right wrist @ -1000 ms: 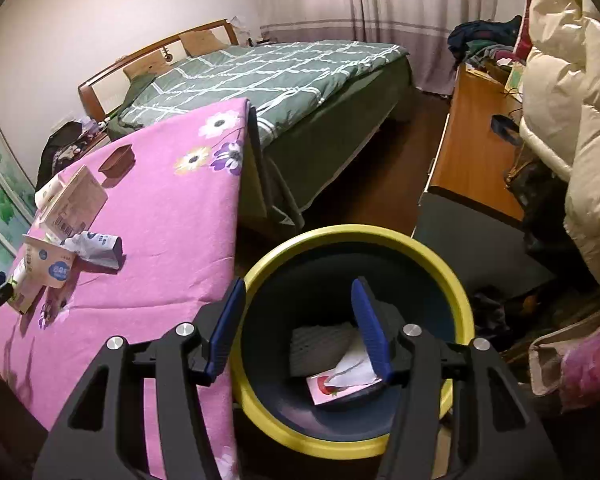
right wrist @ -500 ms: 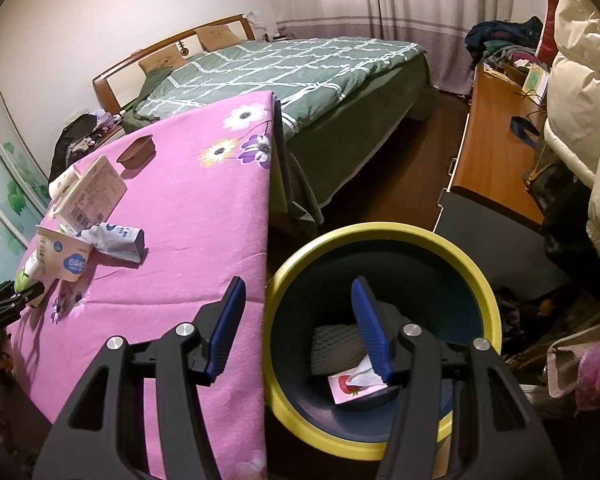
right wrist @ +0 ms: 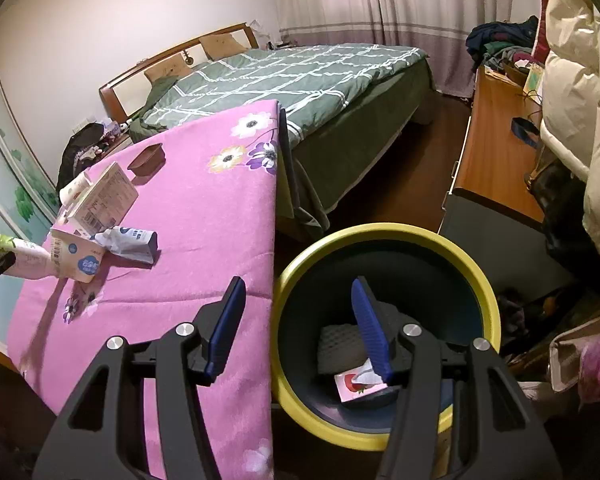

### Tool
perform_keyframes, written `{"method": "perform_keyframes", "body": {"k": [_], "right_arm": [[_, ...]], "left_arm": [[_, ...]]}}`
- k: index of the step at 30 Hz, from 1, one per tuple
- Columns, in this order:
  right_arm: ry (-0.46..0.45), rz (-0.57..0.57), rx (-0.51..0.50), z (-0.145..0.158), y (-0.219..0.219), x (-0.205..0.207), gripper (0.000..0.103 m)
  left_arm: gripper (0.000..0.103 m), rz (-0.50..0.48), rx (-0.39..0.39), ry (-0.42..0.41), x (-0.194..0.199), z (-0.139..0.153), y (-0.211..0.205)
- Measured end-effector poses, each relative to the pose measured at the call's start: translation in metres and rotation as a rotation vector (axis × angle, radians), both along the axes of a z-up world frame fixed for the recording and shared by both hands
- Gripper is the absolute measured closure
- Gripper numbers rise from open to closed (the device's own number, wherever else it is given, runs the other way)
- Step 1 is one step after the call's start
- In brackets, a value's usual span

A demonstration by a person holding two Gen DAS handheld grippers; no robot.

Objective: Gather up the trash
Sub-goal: 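Grasp the coconut water bottle with the left gripper, then carry the coconut water bottle over the bin and open the left gripper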

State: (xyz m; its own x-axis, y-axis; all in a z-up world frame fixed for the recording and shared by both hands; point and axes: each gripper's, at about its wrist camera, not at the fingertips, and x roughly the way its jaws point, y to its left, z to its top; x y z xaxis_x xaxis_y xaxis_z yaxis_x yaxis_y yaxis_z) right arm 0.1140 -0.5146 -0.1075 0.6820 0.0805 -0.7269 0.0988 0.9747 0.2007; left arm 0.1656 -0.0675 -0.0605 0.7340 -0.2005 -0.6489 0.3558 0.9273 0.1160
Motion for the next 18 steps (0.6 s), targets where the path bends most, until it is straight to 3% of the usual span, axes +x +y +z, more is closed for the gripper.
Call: {"method": "perform_keyframes", "body": {"k": [11,18], "right_arm": [[-0.034,-0.04,0.026,0.0,-0.019,-0.031,0.05],[-0.056,-0.085,0.043,-0.005,-0.042,-0.056,0.05]], "left_arm": [[0.052,-0.083,-0.013,-0.059,-0.033,0.047,-0.036],[0.052,-0.248,-0.07,-0.05,-0.051,0.084,-0.101]]}}
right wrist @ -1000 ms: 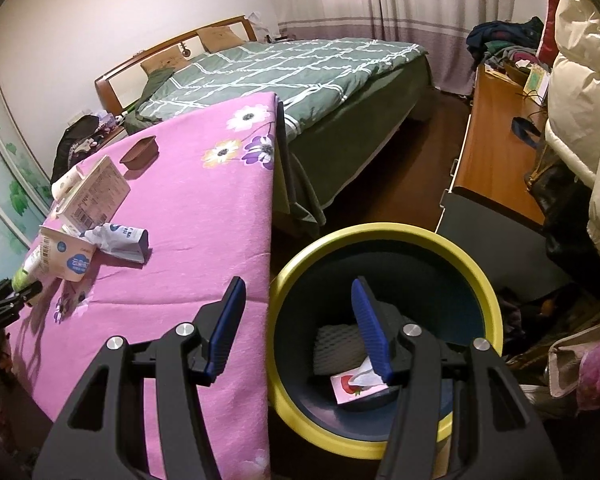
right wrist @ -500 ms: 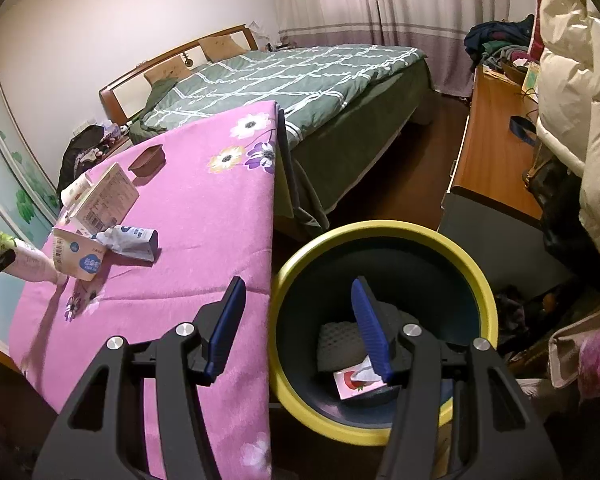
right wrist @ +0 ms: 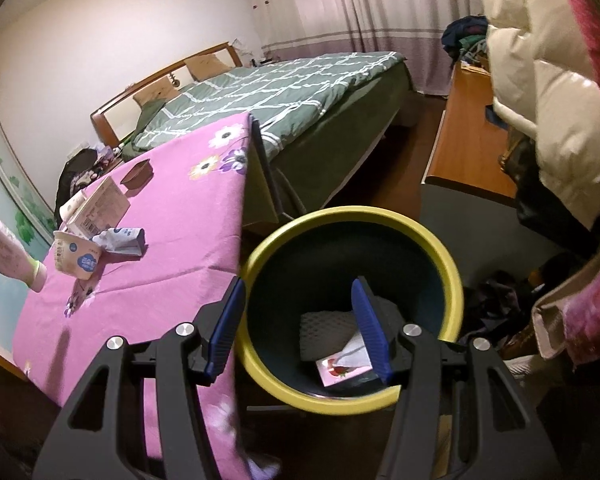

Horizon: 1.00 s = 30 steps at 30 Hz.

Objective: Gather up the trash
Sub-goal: 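Carry the coconut water bottle over the bin and open the left gripper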

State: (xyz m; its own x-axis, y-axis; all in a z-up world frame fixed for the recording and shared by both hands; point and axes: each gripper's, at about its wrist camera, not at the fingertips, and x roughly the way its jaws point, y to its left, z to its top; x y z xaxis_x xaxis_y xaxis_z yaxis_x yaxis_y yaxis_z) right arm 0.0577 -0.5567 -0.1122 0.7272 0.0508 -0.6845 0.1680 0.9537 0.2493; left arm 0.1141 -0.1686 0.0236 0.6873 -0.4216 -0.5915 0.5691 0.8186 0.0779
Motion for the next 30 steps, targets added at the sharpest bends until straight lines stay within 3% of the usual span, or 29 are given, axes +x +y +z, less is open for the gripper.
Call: {"method": "perform_keyframes", "body": {"k": [8,12,18,22,23,24,25,30], "right_arm": [[-0.013,-0.067,-0.026,0.001,-0.025,-0.029,0.05],[-0.013,-0.088,-0.026,0.0,-0.034,-0.039,0.05],[0.0,-0.116,-0.028,-0.003,-0.046,-0.046,0.05],[0.012,-0.129,-0.025,-0.006,-0.05,-0.045,0.049],[0.014,-0.129,-0.023,-0.007,-0.05,-0.044,0.048],[0.016,-0.128,-0.022,-0.008,-0.049,-0.043,0.048],[0.019,-0.124,-0.023,-0.008,-0.048,-0.042,0.048],[0.022,-0.102,-0.029,-0.008,-0.04,-0.037,0.048]], "left_arm": [[0.052,-0.218,-0.025,0.031,0.008,-0.001,-0.111],[0.052,-0.322,-0.03,0.094,0.017,-0.025,-0.183],[0.052,-0.389,-0.01,0.181,0.03,-0.072,-0.253],[0.051,-0.395,0.036,0.224,0.036,-0.105,-0.278],[0.046,-0.388,0.045,0.233,0.037,-0.11,-0.279],[0.028,-0.372,0.041,0.234,0.038,-0.114,-0.278],[0.022,-0.365,0.03,0.224,0.037,-0.114,-0.275],[0.015,-0.314,-0.015,0.155,0.032,-0.091,-0.237]]}}
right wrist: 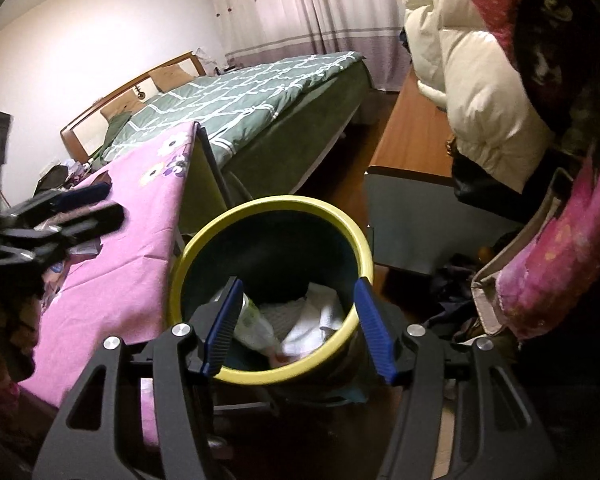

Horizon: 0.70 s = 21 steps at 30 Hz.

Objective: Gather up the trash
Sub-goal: 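Carry the coconut water bottle over the bin and open the left gripper, then grasp the white snack bag with the right gripper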

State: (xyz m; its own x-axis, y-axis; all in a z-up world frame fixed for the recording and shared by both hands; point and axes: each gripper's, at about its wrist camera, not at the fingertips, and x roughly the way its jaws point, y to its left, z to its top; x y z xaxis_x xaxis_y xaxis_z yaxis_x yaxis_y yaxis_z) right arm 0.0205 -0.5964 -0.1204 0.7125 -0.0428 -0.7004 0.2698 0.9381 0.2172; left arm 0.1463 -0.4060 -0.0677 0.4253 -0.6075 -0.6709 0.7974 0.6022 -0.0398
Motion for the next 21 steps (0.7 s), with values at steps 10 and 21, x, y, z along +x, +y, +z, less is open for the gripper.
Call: {"method": "perform_keyframes", "body": {"k": [10,21], "right_arm": [[0.011,0.087,-0.029,0.007,0.036,0.027,0.047],[0.058,0.422,-0.048,0.001,0.155,0.119,0.046]], "left_arm": [[0.01,0.233,-0.077,-0.07,-0.003,0.04,0.132],[0.008,0.659,-0.081,-0.119,-0.011,0.046,0.323]]}}
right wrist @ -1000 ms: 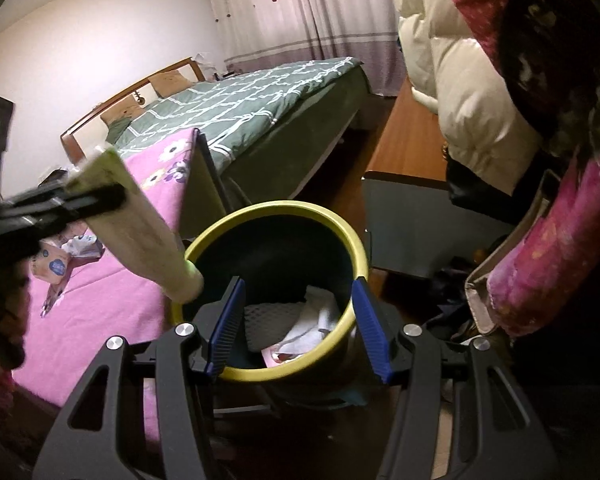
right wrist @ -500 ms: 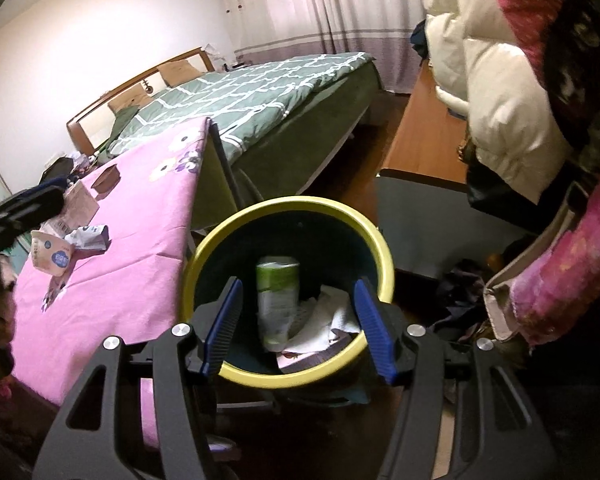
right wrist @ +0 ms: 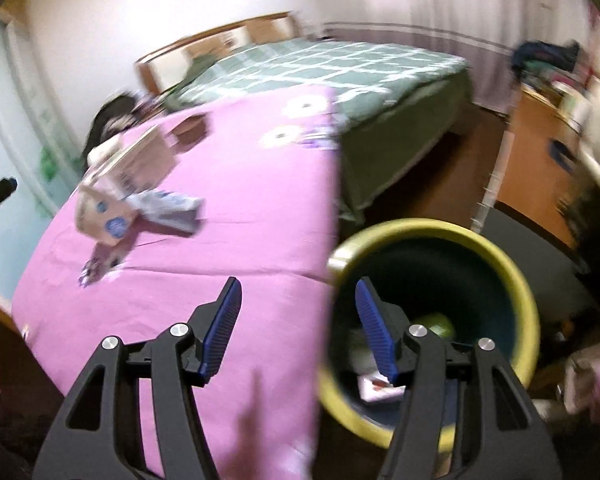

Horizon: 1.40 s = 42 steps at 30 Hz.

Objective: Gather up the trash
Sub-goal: 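Grasp the white snack bag with the right gripper, then drop the snack bag into the bin while the left gripper grasps the yogurt cup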

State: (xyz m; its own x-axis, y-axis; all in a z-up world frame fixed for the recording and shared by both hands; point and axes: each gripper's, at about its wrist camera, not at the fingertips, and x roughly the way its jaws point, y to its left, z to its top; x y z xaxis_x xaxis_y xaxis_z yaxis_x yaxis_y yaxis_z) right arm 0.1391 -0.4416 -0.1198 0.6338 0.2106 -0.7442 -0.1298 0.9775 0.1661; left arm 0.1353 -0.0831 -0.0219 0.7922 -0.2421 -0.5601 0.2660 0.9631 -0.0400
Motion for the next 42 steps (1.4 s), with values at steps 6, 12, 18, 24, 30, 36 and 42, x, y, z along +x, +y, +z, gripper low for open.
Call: {"method": "perform_keyframes", "body": {"k": [6,12,18,24,30,36,42], "right_arm": [[0.008,0.202,-0.058,-0.012,0.074,0.05,0.046],[-0.009,0.295,-0.152,-0.018,0.109,0.078,0.046],[-0.031,0.389,-0.239,-0.022,0.124,0.098,0.038],[-0.012,0.481,-0.294,-0.031,0.139,0.113,0.038],[0.011,0.476,-0.24,-0.031,0.131,0.103,0.073],[0.018,0.37,-0.188,-0.028,0.107,0.083,0.077],[-0.024,0.275,-0.1,-0.015,0.073,0.042,0.077]], "left_arm": [[0.008,0.128,-0.039,0.012,-0.004,-0.008,0.063],[0.008,0.152,-0.051,0.029,-0.003,-0.017,0.08],[0.008,0.15,-0.052,0.046,-0.001,-0.022,0.071],[0.008,0.154,-0.056,0.058,0.002,-0.026,0.069],[0.008,0.15,-0.067,0.08,0.006,-0.033,0.066],[0.008,0.128,-0.071,0.078,0.003,-0.036,0.06],[0.008,0.106,-0.087,0.093,0.005,-0.04,0.054]]}}
